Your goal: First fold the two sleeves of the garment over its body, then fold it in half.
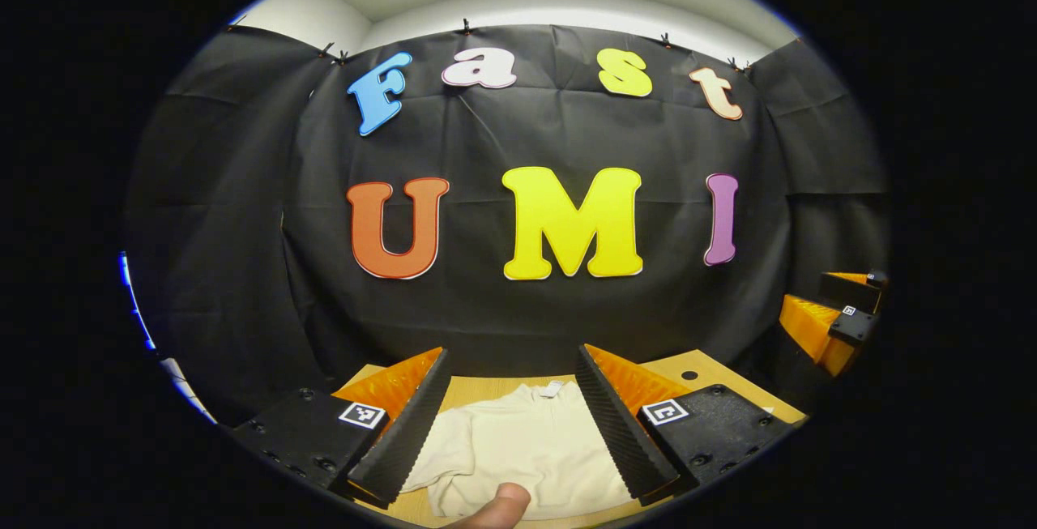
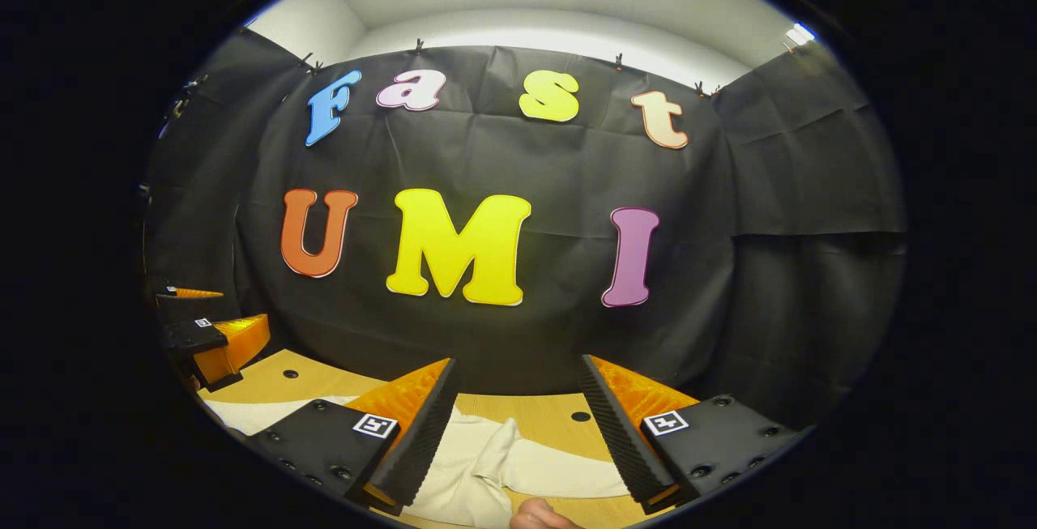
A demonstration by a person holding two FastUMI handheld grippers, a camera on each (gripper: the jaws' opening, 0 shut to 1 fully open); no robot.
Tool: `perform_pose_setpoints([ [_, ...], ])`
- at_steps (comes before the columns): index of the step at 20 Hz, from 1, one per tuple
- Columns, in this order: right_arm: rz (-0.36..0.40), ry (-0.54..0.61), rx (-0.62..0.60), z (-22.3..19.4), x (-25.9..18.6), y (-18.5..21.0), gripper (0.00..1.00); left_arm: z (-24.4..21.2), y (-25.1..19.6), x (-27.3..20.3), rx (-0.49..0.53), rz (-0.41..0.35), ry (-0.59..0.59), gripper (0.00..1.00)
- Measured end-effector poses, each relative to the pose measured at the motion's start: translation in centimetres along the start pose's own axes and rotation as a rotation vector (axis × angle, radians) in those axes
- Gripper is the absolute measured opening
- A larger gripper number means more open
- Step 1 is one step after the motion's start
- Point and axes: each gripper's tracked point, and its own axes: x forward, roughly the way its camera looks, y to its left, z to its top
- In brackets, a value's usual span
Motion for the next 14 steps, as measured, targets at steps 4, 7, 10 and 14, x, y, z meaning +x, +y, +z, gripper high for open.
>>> perform_pose_setpoints([
  [4, 0.019, 0.002, -0.021, -0.3, 0.3, 0.4, 0.94, -0.8, -0.1, 0.0, 0.008, 0.002, 0.017, 0.99],
  [7, 0.027, 0.009, -0.017, -0.6, 0.3, 0.3, 0.94, -1.6, -0.4, 0.1, 0.005, -0.010, 0.037, 0.99],
  [10, 0.030, 0.025, -0.007, -1.2, 0.4, 0.1, 0.94, -2.5, -0.6, 0.2, 0.014, -0.011, 0.059, 0.99],
  [14, 0.030, 0.039, 0.006, -1.8, 0.4, -0.4, 0.94, -3.0, -1.2, 0.0, 0.032, -0.015, 0.068, 0.99],
])
